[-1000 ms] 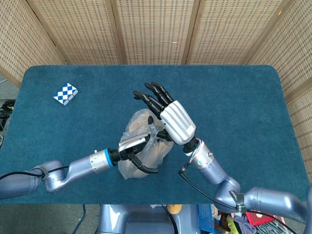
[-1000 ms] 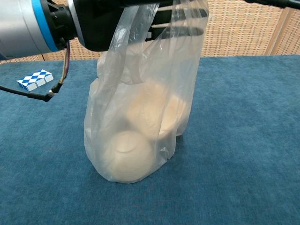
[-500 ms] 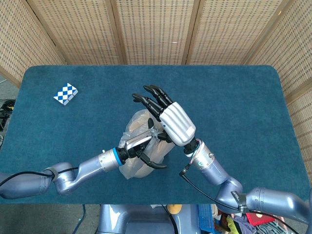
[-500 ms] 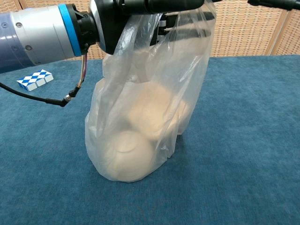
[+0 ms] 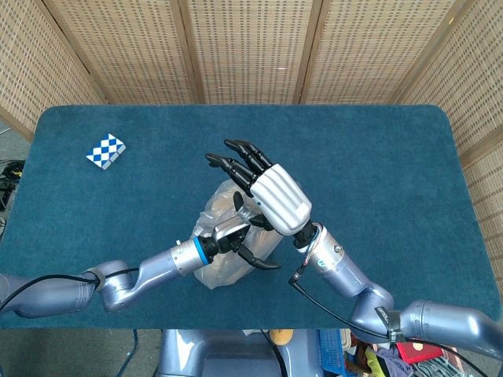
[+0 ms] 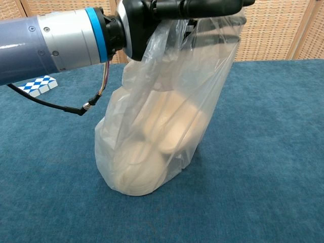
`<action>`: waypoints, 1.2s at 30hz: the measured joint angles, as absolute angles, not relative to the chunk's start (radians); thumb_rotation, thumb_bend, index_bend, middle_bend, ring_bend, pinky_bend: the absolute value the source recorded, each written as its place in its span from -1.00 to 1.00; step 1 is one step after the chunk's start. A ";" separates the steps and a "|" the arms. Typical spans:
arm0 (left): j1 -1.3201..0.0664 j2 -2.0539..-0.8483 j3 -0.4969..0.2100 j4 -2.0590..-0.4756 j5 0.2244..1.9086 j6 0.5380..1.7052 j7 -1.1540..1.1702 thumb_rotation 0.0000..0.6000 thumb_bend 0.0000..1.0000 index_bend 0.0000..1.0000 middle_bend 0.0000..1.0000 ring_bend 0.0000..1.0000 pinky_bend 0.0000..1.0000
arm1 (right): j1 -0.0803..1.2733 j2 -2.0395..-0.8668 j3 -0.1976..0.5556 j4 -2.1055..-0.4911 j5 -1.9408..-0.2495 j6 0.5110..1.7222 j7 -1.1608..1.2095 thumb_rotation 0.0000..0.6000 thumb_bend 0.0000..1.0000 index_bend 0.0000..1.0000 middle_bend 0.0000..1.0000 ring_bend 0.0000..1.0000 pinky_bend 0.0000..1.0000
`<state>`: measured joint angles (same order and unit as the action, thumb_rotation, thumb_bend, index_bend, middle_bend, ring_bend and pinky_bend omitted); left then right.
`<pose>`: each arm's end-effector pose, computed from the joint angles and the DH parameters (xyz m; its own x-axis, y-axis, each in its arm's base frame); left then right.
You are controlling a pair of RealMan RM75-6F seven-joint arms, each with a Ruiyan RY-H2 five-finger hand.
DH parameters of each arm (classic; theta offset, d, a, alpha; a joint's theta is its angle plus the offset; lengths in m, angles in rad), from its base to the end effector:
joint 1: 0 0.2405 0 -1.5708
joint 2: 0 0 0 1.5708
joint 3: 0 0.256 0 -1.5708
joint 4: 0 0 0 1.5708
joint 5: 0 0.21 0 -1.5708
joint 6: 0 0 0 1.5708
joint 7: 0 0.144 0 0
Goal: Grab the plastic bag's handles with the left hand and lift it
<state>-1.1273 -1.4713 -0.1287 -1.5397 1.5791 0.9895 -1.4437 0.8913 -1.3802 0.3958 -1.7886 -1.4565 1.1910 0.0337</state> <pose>0.0170 0.3287 -0.0031 -0.3616 0.9001 0.2429 0.4962 -0.0348 0.8675 0.0189 -0.3314 0.0954 -0.0604 -0.0636 0.9962 -0.6431 -0.7607 -0.0875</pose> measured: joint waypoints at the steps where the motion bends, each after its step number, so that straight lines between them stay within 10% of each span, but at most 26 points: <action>1: -1.128 -1.475 -0.134 -1.539 1.575 0.989 -1.436 1.00 -0.54 -0.96 -1.00 -0.92 -0.94 | 0.892 -1.376 0.394 -1.793 -1.454 1.186 0.031 1.00 0.66 -1.00 -0.48 -0.92 -0.82; 36: -1.104 -1.622 -0.250 -1.519 1.449 0.935 -1.368 1.00 -0.54 -0.93 -1.00 -0.90 -0.93 | 0.923 -1.373 0.371 -1.831 -1.446 1.143 -0.012 1.00 0.61 -1.00 -0.47 -0.90 -0.72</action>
